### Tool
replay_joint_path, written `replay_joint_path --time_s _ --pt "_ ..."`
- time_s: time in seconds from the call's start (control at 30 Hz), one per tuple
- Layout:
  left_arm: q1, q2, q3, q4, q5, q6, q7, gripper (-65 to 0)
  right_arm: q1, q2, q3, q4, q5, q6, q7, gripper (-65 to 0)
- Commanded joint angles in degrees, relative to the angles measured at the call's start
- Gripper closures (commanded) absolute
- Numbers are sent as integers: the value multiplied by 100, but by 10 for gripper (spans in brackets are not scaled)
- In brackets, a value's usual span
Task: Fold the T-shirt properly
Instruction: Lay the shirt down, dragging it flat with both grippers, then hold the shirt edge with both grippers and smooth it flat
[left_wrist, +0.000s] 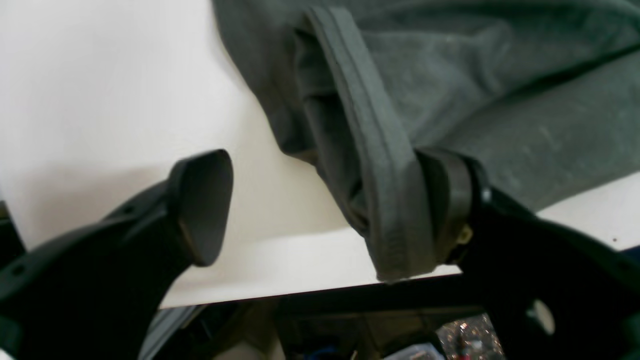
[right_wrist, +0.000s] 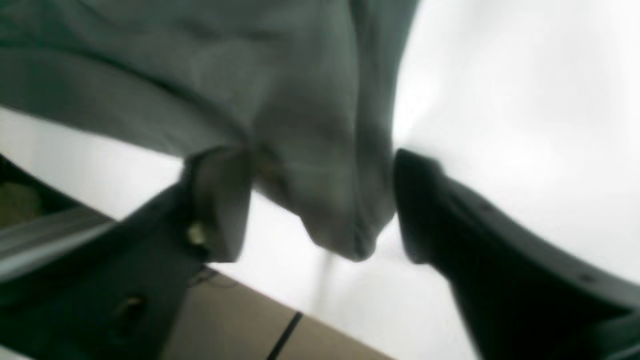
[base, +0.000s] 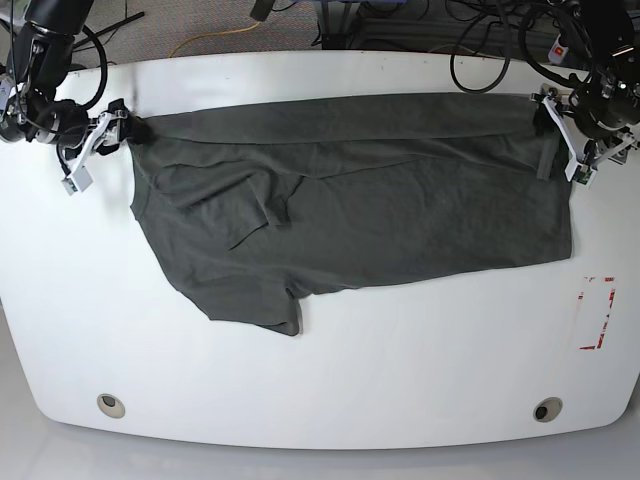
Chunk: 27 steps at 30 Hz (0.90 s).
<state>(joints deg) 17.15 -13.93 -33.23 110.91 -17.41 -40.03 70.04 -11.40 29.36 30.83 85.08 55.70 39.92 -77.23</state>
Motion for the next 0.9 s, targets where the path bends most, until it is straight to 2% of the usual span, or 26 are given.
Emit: replay_joint_path --time_s 0.0,0.07,0.2,0.37,0.47,0.73,0.87 --pt "-31 -273 -39 104 -145 3 -37 -494 63 180 86 112 192 8 62 -509" --pt "-22 -308 -101 104 -461 3 -28 -494 -25 303 253 174 439 8 -9 -509" --pt "303 -659 -558 87 -1543 3 -19 -493 -174 347 429 446 992 8 -18 -509" --pt "619 -853 -681 104 -3028 3 -19 -493 -218 312 420 877 1072 8 -26 -509" --pt "848 -1037 -637 96 -3653 3 -19 -493 -254 224 412 930 1063 8 -26 -509" --pt "1006 -1222 -681 -89 -3943 3 -19 -493 -271 110 412 938 1063 8 -26 -509" --pt "980 -1204 -611 -537 -4373 3 -11 -493 -280 92 412 938 1063 8 -26 -509"
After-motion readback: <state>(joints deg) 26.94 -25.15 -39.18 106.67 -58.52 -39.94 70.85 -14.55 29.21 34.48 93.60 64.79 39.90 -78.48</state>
